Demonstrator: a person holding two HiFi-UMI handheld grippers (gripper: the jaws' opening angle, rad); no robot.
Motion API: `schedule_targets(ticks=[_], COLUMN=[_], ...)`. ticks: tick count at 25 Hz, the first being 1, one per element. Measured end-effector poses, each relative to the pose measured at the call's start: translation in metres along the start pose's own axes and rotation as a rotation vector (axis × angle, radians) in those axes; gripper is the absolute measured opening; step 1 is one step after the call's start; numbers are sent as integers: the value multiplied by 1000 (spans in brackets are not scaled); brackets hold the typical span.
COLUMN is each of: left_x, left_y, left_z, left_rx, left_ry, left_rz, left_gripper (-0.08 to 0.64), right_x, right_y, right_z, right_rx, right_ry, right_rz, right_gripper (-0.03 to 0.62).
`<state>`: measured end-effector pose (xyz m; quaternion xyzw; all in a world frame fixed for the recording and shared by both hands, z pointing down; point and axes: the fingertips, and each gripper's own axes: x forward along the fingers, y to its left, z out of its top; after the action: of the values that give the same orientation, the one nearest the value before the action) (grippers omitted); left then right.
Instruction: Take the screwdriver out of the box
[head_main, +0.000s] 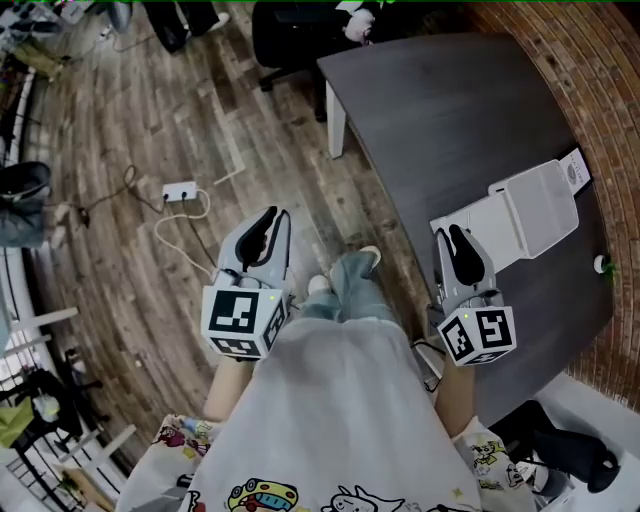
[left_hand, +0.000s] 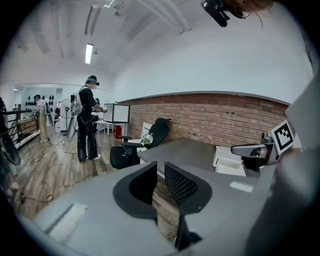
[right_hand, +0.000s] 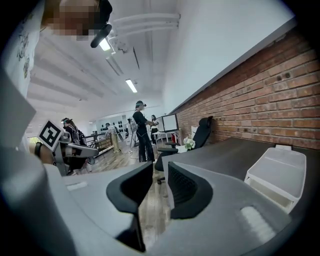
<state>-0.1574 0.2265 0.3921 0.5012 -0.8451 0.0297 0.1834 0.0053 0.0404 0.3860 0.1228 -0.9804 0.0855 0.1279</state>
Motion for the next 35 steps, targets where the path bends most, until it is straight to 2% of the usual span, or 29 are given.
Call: schedule_targets(ticks=[5,10,19,28,35], left_x=[57,122,195,230,242], left_y=[-20,-57,-134,-223,-271], left_z=[28,57,93,95,96], left_rx=[37,94,173,245,316], left_ry=[-13,-15,-10,15,53], left_rz=[-95,-229,-428,-630,-819], left_gripper=[49,49,49,49,51], right_x=[9,7,-40,-93,-119], right_y=[-44,-96,-168,-206,-203], right_z=[13,31,41,34,27], right_rx=[11,33,96,150,197], right_ry=[-18,-52,-93,-130,-136], right_rz=[-91,-218,-436,-609,-757], right_gripper=[92,92,92,92,94])
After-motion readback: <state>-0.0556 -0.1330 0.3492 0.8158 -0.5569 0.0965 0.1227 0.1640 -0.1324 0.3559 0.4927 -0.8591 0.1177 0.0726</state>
